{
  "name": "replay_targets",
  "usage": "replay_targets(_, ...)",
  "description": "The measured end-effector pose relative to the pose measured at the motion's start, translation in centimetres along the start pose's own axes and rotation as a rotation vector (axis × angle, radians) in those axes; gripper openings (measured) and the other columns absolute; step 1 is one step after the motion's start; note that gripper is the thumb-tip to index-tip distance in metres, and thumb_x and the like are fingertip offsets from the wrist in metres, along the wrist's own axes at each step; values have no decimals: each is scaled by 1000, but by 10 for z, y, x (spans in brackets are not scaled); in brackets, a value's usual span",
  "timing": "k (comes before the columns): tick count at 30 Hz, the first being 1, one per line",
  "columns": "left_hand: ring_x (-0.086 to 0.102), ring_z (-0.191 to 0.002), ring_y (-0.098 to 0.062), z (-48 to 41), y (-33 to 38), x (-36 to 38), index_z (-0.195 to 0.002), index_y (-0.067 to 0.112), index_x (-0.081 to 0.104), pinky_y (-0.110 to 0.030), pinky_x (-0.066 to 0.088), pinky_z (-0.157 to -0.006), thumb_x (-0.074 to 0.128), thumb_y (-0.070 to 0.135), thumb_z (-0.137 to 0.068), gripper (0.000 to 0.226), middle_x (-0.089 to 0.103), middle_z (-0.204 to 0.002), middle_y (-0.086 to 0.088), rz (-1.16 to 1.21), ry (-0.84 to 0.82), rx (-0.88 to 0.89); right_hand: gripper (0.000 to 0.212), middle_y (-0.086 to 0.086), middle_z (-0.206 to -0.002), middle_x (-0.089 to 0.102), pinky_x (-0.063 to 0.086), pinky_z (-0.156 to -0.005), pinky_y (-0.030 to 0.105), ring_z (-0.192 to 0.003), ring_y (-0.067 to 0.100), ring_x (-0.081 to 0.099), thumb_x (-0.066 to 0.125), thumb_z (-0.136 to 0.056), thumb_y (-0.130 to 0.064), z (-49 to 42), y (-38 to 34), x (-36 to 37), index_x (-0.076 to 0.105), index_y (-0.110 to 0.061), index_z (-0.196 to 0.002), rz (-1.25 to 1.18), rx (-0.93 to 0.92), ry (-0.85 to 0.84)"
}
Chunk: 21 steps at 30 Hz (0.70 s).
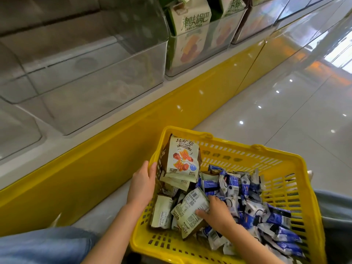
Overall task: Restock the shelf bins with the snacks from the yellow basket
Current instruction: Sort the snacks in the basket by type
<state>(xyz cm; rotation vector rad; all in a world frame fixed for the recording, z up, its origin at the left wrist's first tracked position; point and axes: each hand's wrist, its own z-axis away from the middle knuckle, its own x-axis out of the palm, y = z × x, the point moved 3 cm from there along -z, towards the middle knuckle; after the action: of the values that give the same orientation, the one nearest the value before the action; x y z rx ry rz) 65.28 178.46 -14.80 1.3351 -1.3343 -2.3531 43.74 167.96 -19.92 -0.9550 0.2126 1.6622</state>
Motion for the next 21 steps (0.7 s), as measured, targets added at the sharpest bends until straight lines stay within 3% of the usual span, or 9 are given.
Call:
replay_targets(2, 42, -53, -9, 0, -1, 0, -75, 23, 41, -24, 31, -47, 30, 43, -96, 31, 45, -62, 4, -4, 8, 4, 60, -1, -121, 57, 46, -80, 25, -99, 13, 55, 62, -83, -47, 3, -9, -9, 42, -17, -132, -52, -48, 13)
replay_targets(4, 46, -58, -9, 0, -2, 0, -75, 25, 42, -24, 30, -49, 30, 44, -96, 31, 46, -64, 4, -12, 14, 0, 50, -6, -115, 59, 45, -76, 23, -93, 11, 55, 64, -83, -45, 8, -15, -19, 48, -22, -124, -22, -143, 40)
replay_targets(9, 44, -59, -7, 0, -3, 1, -73, 29, 38, -23, 28, -49, 30, 45, -96, 29, 44, -63, 7, -21, 29, 7, 46, -13, -120, 57, 39, -82, 18, -107, 10, 54, 64, -83, -43, 22, -16, -40, 53, -26, -125, 1, -335, 99)
replay_targets(13, 46, -57, -7, 0, -2, 1, -74, 28, 40, -23, 29, -49, 30, 45, -95, 29, 45, -63, 6, -22, 33, 8, 39, -3, -125, 57, 40, -84, 25, -112, 17, 53, 58, -90, -28, 12, -21, -26, 52, -20, -128, 77, -327, -20)
replay_targets(18, 42, -54, -9, -1, -3, 0, -74, 26, 40, -26, 29, -48, 29, 46, -95, 31, 43, -61, 6, -18, 25, 8, 38, 12, -130, 52, 41, -93, 39, -122, 28, 43, 44, -97, -17, -13, -43, 1, 43, -12, -135, 343, -304, -98)
replay_targets(21, 41, -55, -11, 0, -1, 0, -75, 27, 39, -25, 29, -48, 30, 45, -95, 29, 42, -62, 7, -8, 3, 2, 46, 12, -140, 44, 35, -103, 39, -133, 28, 33, 42, -99, -16, -17, -46, 11, 31, -13, -143, 302, -308, -173)
